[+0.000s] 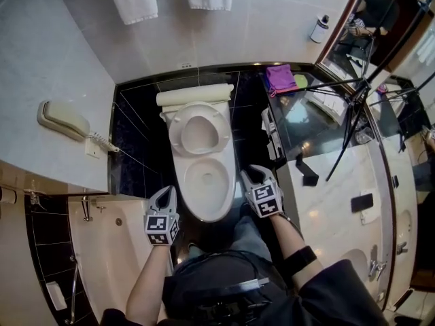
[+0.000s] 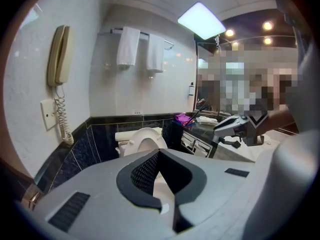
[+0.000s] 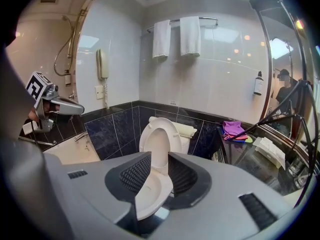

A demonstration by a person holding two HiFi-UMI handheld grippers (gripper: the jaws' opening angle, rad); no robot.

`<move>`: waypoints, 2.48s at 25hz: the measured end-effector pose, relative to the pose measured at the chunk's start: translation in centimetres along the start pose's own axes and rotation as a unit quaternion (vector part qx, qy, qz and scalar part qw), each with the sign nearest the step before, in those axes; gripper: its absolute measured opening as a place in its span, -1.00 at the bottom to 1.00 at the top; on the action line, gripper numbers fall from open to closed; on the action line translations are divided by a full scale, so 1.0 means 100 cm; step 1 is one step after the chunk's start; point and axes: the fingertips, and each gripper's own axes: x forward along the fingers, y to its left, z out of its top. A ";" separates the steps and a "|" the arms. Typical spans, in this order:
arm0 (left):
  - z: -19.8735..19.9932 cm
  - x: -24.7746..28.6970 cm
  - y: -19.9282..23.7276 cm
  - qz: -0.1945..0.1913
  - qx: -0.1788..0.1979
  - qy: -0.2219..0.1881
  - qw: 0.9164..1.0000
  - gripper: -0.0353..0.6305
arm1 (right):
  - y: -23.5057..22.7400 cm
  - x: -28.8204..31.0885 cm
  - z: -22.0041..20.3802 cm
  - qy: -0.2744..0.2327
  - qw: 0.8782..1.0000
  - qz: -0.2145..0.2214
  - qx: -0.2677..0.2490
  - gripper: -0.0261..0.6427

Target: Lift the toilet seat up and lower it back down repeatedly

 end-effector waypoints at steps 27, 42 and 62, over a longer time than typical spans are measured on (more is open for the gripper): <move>-0.016 0.200 0.013 0.070 0.009 0.049 0.996 -0.91 | -0.093 0.321 0.059 0.015 0.968 0.058 -0.245 -0.20; -0.046 0.217 0.013 0.084 -0.027 0.069 0.994 -0.91 | -0.073 0.384 0.070 0.019 0.959 0.077 -0.273 -0.61; -0.133 0.178 -0.012 0.045 -0.060 0.128 0.989 -0.91 | -0.021 0.288 0.023 0.024 0.948 0.050 -0.313 -0.64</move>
